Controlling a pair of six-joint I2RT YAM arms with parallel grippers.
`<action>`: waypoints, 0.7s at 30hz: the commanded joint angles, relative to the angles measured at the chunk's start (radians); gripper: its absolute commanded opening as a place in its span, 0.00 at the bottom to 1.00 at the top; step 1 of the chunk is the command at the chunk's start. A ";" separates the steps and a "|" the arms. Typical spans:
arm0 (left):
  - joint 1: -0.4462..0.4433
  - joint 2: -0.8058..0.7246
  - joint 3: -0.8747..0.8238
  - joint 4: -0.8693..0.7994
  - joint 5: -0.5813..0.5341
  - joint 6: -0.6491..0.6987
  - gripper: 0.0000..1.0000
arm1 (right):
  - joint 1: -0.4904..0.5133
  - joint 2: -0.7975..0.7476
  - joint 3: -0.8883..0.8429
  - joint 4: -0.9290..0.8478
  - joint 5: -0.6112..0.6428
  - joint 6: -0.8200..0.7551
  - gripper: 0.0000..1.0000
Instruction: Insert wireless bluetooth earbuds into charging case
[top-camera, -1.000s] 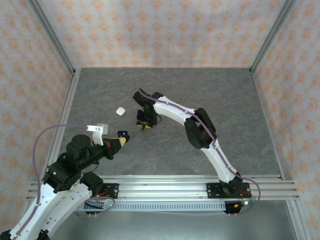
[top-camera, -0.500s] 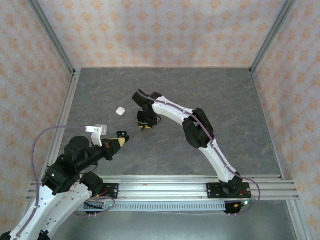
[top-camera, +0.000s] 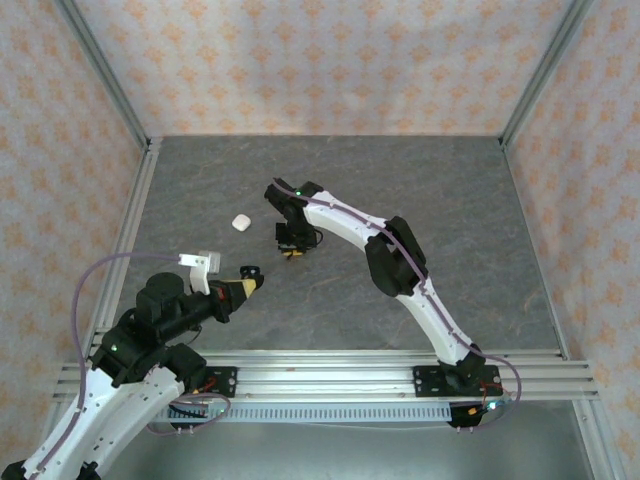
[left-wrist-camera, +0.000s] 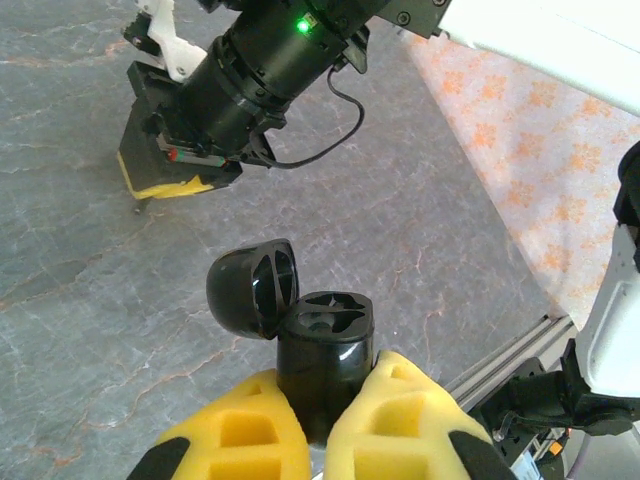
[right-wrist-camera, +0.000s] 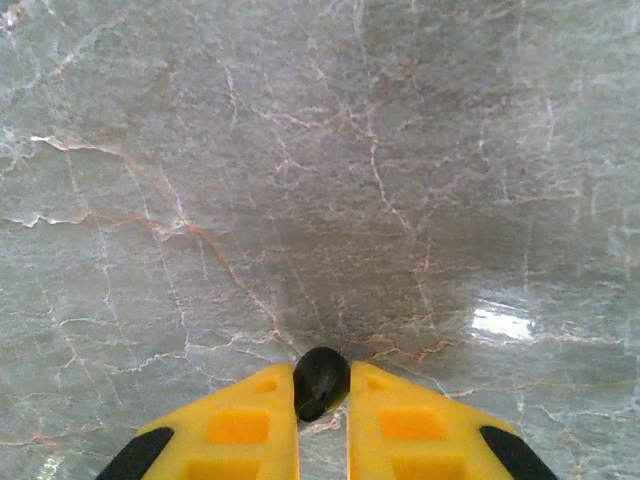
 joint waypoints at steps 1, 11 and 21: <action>0.006 -0.018 -0.015 0.047 0.021 -0.005 0.00 | 0.009 0.017 0.042 -0.067 0.031 -0.077 0.16; 0.006 -0.088 -0.085 0.144 0.046 0.015 0.00 | 0.009 -0.110 -0.022 -0.120 0.195 -0.175 0.16; 0.007 -0.006 -0.106 0.267 0.078 0.047 0.00 | 0.014 -0.330 -0.179 -0.099 0.312 -0.205 0.16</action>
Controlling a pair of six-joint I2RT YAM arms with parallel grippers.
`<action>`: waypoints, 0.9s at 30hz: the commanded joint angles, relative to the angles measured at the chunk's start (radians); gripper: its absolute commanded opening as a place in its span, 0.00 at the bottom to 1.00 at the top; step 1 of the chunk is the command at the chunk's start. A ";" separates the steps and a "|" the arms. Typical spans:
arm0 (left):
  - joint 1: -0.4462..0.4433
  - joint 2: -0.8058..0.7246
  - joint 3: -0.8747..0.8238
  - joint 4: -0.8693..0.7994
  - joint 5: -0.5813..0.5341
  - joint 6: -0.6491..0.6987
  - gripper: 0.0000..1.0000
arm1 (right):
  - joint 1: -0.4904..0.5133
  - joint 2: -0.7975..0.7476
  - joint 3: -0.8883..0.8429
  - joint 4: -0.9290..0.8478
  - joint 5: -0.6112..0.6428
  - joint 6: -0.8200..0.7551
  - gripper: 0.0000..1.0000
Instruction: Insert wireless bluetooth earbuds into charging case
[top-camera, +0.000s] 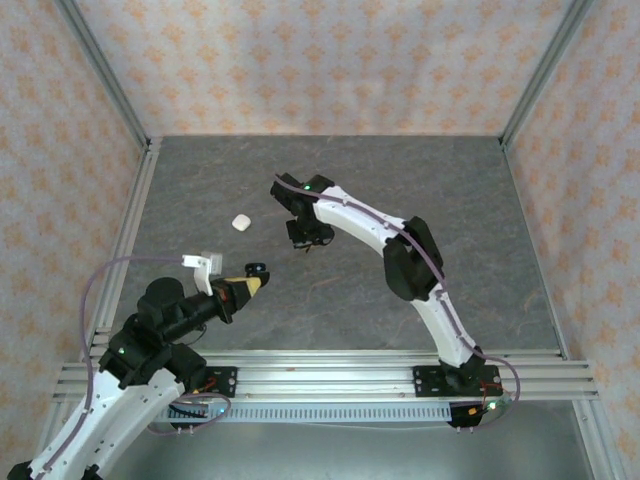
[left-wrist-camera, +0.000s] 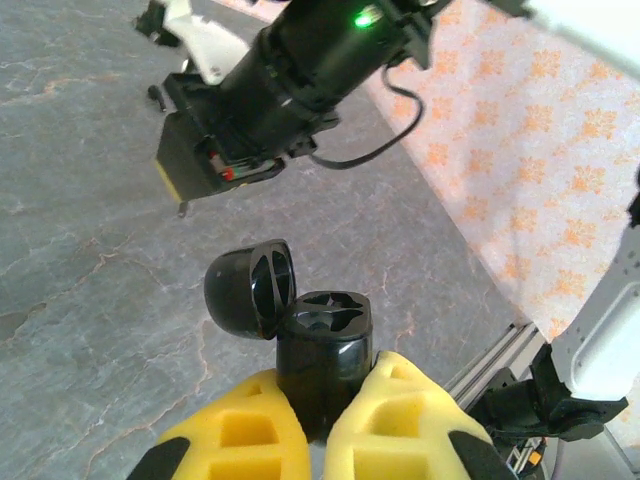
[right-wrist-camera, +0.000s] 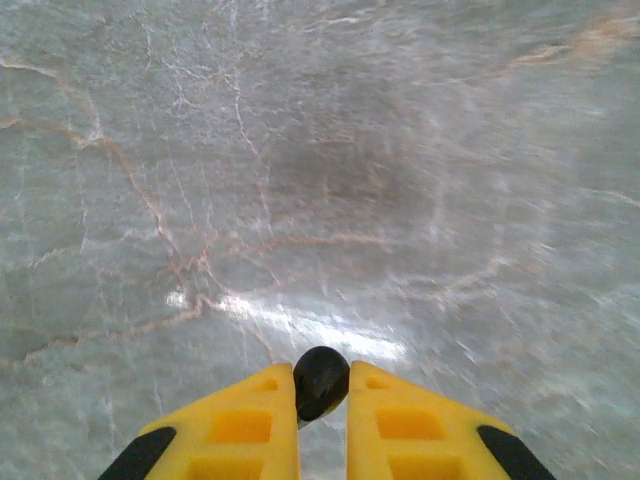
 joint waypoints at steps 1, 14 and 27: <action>0.006 0.035 -0.013 0.121 0.033 0.056 0.00 | 0.009 -0.135 -0.050 0.000 0.099 -0.023 0.16; 0.004 0.253 0.013 0.443 0.060 0.189 0.00 | 0.035 -0.452 -0.091 -0.002 0.193 -0.006 0.17; -0.046 0.574 0.179 0.647 0.102 0.281 0.00 | 0.106 -0.689 -0.152 0.037 0.224 -0.043 0.17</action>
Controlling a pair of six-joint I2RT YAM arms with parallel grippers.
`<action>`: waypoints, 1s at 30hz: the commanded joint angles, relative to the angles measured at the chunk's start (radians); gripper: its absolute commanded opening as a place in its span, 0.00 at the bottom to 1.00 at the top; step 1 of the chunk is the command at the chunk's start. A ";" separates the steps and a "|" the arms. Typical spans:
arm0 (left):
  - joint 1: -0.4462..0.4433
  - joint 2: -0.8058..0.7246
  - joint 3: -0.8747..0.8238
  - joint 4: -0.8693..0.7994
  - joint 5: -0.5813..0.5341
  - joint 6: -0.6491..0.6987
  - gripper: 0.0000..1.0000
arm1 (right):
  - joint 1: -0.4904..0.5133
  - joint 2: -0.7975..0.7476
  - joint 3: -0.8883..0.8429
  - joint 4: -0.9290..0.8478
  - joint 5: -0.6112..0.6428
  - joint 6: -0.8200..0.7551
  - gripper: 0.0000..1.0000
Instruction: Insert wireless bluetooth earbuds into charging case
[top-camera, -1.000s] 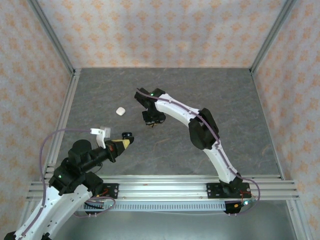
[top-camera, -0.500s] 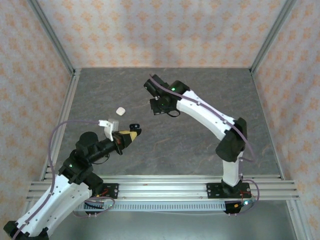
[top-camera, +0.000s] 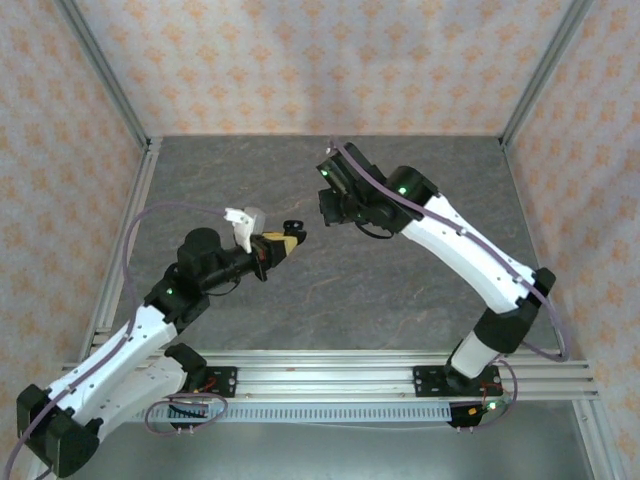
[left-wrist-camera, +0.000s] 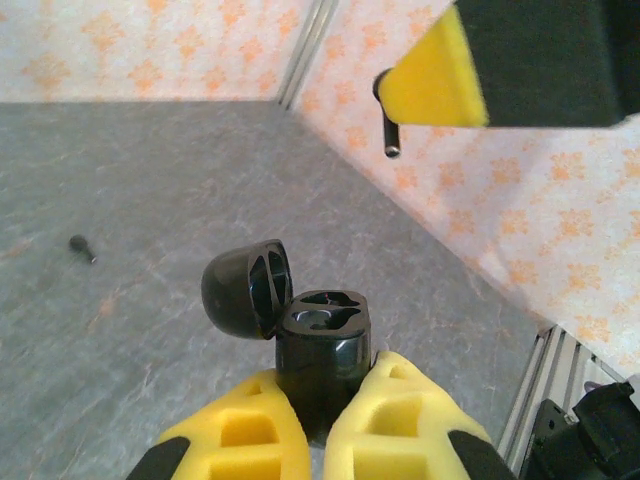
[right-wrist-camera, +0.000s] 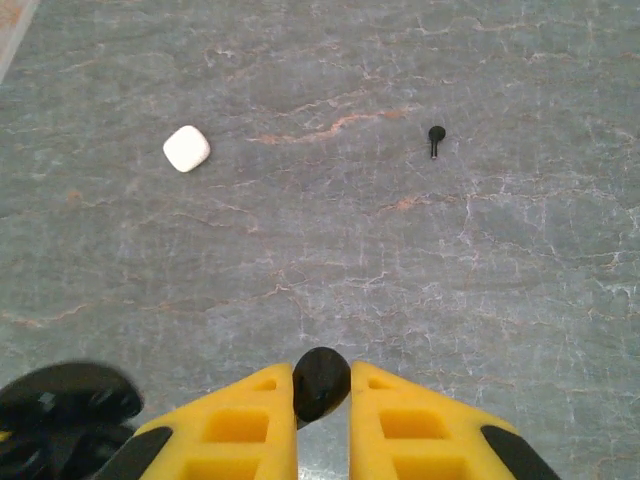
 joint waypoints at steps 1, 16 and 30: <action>-0.022 0.056 0.063 0.122 0.028 0.052 0.00 | 0.025 -0.071 -0.033 0.040 0.025 -0.036 0.17; -0.097 0.208 0.187 0.157 0.029 0.061 0.00 | 0.032 -0.102 -0.058 0.070 -0.012 -0.102 0.17; -0.114 0.170 0.178 0.124 0.000 0.063 0.00 | 0.032 -0.089 -0.065 0.072 -0.035 -0.129 0.17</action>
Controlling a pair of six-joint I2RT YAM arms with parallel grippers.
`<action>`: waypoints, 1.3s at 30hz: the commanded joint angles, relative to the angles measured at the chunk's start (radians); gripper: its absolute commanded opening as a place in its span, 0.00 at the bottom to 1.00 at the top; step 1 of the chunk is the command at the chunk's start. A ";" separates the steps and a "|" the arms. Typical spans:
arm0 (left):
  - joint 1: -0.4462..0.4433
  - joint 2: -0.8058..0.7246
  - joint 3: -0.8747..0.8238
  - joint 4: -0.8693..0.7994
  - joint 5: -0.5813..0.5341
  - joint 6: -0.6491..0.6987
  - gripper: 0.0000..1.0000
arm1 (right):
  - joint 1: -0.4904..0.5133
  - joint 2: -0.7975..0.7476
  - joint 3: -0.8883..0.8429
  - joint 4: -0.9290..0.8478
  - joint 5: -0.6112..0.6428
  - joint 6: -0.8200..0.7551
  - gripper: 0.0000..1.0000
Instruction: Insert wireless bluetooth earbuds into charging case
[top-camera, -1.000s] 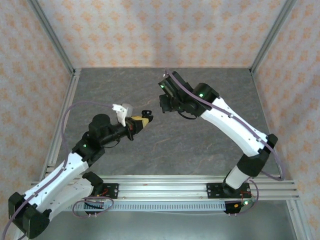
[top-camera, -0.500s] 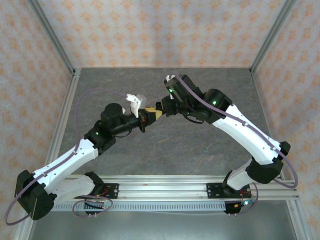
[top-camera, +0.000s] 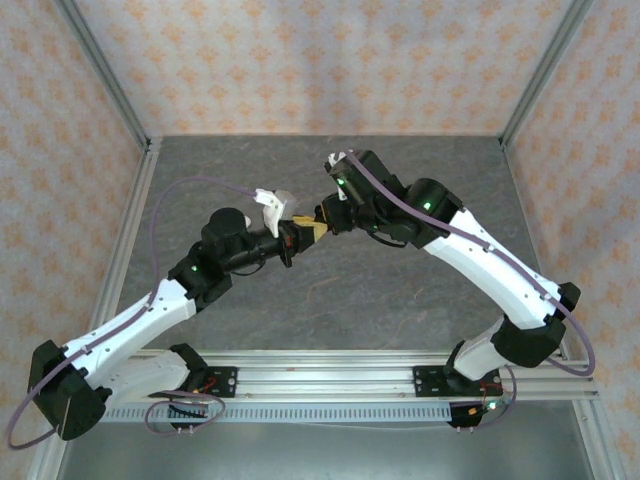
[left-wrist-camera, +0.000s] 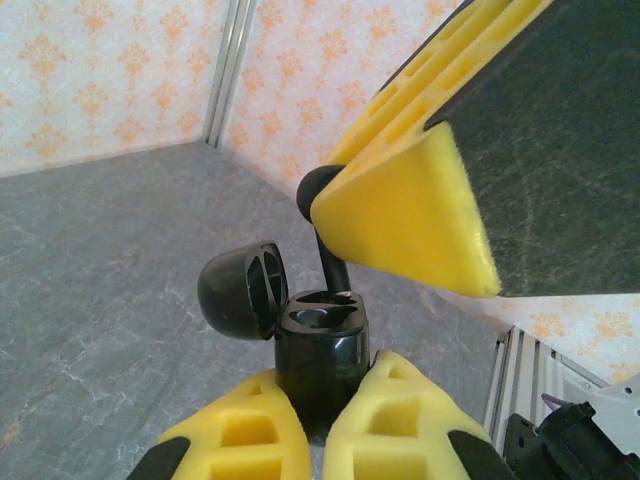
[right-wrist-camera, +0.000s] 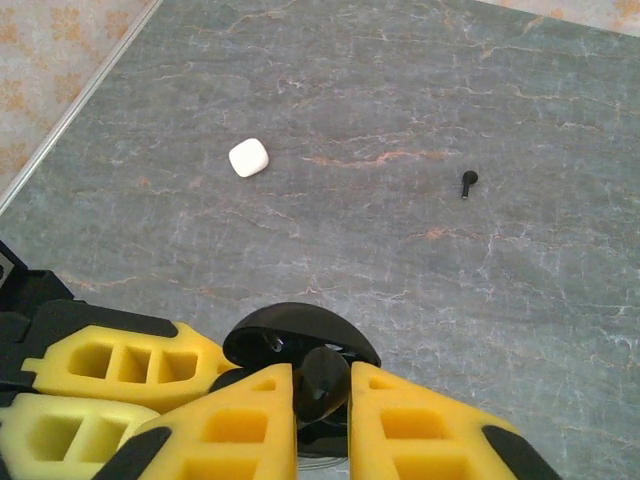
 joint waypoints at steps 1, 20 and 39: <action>-0.007 -0.022 0.022 0.014 -0.011 0.015 0.00 | 0.002 0.002 -0.016 0.014 -0.009 -0.016 0.17; -0.008 -0.001 0.031 -0.002 -0.016 0.029 0.00 | 0.002 -0.006 -0.079 0.021 -0.053 0.005 0.17; -0.008 0.021 0.051 -0.018 -0.022 0.032 0.00 | 0.013 0.008 -0.041 -0.058 -0.103 -0.007 0.17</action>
